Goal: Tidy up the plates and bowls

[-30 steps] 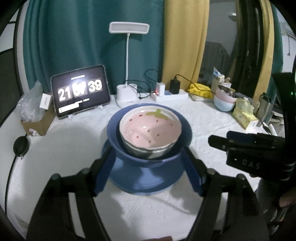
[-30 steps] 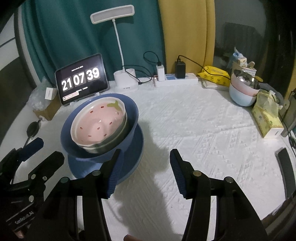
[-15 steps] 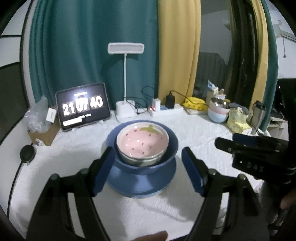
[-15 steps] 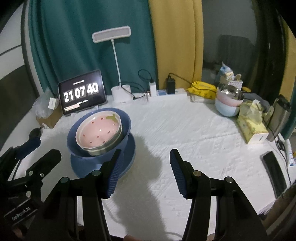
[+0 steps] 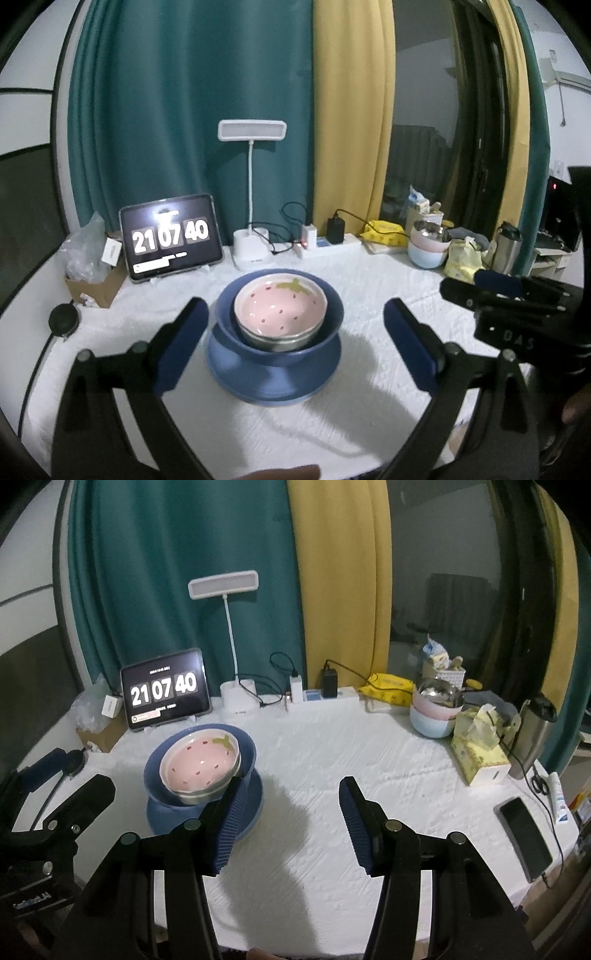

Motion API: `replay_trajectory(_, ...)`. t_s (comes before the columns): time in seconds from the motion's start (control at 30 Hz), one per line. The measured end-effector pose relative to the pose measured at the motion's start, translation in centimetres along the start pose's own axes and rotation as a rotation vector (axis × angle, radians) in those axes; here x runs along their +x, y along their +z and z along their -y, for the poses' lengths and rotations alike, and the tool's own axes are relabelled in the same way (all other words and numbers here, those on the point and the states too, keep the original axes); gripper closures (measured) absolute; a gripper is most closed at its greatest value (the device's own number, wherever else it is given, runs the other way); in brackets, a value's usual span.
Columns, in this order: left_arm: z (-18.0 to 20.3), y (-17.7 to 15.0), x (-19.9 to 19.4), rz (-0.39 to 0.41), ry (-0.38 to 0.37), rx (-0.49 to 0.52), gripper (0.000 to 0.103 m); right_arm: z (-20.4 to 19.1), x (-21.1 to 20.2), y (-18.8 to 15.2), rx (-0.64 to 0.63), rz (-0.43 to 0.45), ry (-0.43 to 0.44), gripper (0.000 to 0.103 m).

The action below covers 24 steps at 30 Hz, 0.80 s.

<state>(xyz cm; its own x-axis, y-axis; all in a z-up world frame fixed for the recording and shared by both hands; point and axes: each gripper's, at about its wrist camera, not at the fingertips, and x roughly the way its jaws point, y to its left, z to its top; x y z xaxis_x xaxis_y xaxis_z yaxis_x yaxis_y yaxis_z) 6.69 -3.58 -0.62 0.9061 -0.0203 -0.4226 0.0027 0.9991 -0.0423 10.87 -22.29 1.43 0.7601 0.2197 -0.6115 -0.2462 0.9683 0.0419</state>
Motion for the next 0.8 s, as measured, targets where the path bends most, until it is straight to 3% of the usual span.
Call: replay_trajectory(0.8, 0.4, 3.0, -4.8, 0.099, 0.017, -0.022, 0.006, 1.5, -5.4, 1.5, 0.000, 0.122, -0.038, 0.048)
